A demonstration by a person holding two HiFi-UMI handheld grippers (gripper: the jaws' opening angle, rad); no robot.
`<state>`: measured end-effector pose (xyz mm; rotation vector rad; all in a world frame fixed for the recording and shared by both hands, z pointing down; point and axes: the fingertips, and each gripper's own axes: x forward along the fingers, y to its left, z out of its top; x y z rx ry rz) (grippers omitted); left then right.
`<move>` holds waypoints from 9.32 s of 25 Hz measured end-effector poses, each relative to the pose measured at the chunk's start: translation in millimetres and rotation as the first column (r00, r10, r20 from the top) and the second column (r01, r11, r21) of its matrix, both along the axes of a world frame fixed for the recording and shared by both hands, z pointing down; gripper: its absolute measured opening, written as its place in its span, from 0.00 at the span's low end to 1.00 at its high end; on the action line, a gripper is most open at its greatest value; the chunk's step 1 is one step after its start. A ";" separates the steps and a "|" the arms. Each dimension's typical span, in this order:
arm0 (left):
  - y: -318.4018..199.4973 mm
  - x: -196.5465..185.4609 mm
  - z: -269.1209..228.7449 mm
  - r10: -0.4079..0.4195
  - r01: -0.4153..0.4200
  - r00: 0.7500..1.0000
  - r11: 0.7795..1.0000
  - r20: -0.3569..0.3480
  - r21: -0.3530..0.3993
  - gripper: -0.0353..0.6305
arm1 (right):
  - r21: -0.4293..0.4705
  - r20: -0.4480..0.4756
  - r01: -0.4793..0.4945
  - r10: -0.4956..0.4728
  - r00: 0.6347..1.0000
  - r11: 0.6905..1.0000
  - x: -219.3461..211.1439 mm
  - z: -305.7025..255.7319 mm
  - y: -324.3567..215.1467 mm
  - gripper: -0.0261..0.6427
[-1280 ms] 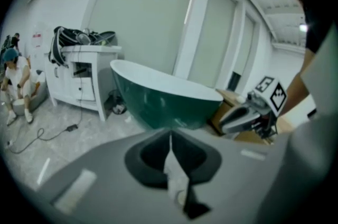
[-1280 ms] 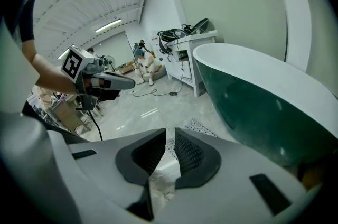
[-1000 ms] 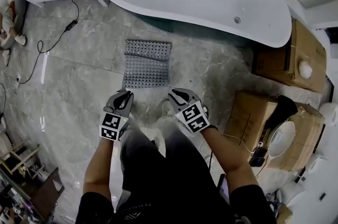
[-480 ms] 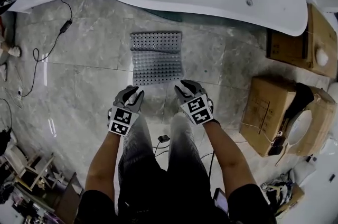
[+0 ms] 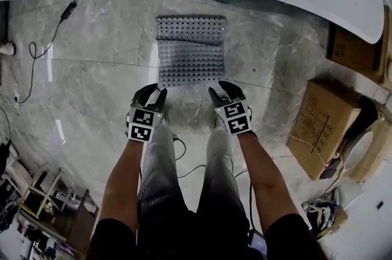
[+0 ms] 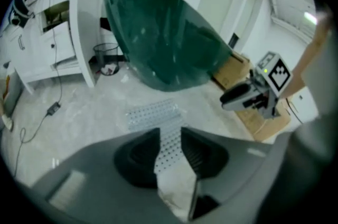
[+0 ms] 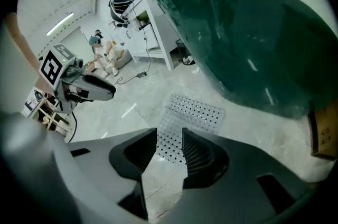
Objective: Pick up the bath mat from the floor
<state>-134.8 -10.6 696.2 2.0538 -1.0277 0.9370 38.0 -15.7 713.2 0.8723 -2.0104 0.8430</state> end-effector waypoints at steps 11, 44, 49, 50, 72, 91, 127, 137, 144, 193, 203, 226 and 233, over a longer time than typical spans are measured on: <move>8.3 -11.0 106.0 -0.138 0.141 0.990 0.984 0.032 -0.106 0.27 | -0.083 -0.029 -0.045 0.043 0.999 0.996 17.2 95.6 0.5 0.30; 0.1 -10.2 308.3 -0.070 0.088 0.989 0.987 0.134 -0.136 0.30 | -0.195 -0.157 -0.340 0.313 0.937 0.920 91.0 310.2 6.4 0.36; 3.1 -9.6 313.2 -0.081 0.098 0.988 0.987 0.132 -0.127 0.30 | -0.231 -0.131 -0.375 0.353 0.926 0.898 92.6 320.6 6.8 0.38; 2.2 -12.1 313.0 -0.095 0.111 0.987 0.986 0.133 -0.123 0.30 | -0.237 -0.122 -0.380 0.361 0.925 0.894 92.5 321.6 6.3 0.38; 17.1 -48.3 283.0 -0.180 0.204 0.970 0.968 0.162 -0.145 0.30 | -0.320 -0.003 -0.435 0.458 0.889 0.842 83.7 277.7 -6.4 0.16; 2.0 -40.2 196.7 -0.139 0.156 0.981 0.981 0.137 -0.119 0.30 | -0.277 0.191 -0.335 0.394 0.899 0.900 5.0 141.0 -38.2 0.07; -57.1 -2.7 0.9 0.181 -0.172 0.980 0.978 -0.080 0.116 0.54 | -0.078 0.568 -0.103 0.129 0.813 0.992 -38.7 -159.5 -109.4 0.05; -81.3 44.5 -60.7 0.499 -0.468 0.866 0.830 -0.029 0.302 0.65 | -0.023 0.609 0.010 0.006 0.793 1.000 -53.4 -225.9 -112.6 0.05; -86.5 55.2 -97.9 0.610 -0.564 0.792 0.749 -0.029 0.348 0.56 | 0.022 0.632 0.072 -0.069 0.772 0.997 -56.1 -267.0 -112.3 0.05; -156.3 -53.0 -467.1 0.450 -0.491 0.866 0.679 0.218 0.546 0.17 | 0.471 0.665 -0.035 -0.329 0.670 0.881 -107.4 -593.9 -137.0 0.05; -159.0 -74.1 -533.0 0.425 -0.532 0.846 0.640 0.320 0.555 0.16 | 0.531 0.668 -0.071 -0.366 0.648 0.844 -112.1 -634.0 -144.9 0.05; -102.8 2.1 -590.1 0.339 -0.546 0.836 0.595 0.431 0.589 0.15 | 0.604 0.664 -0.225 -0.326 0.673 0.764 -26.0 -662.8 -80.3 0.06; -85.3 33.8 -589.9 0.380 -0.576 0.817 0.590 0.435 0.566 0.15 | 0.601 0.668 -0.272 -0.286 0.687 0.752 5.3 -660.5 -62.3 0.06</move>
